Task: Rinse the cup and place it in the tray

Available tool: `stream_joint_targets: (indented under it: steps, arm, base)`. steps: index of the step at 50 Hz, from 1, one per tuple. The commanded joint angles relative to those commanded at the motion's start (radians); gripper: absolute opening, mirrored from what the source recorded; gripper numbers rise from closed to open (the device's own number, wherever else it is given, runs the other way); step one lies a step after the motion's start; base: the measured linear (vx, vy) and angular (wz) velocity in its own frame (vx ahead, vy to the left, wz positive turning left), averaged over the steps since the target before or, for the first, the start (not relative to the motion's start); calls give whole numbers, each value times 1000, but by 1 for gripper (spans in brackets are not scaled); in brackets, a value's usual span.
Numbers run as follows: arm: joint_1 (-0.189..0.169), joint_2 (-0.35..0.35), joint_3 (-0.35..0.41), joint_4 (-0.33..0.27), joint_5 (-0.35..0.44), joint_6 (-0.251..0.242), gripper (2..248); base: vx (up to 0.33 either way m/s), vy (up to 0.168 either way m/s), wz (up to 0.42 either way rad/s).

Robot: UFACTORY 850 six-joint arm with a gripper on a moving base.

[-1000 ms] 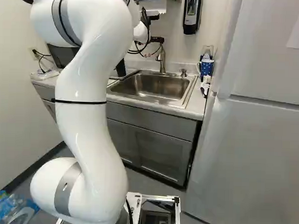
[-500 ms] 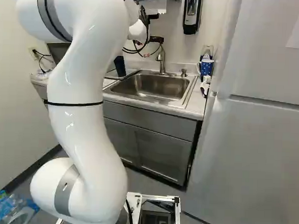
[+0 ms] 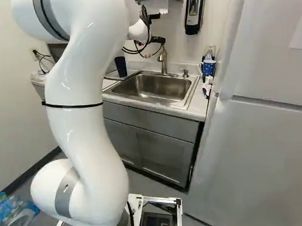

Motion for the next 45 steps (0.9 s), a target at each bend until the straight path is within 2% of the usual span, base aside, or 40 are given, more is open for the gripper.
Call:
stream_joint_targets:
  steps: [12,45]
  arm:
    - [-1,20,24,0,1,0,247]
    - [-25,185,213,0,1,0,247]
  base:
    - [0,0,0]
    - [0,0,0]
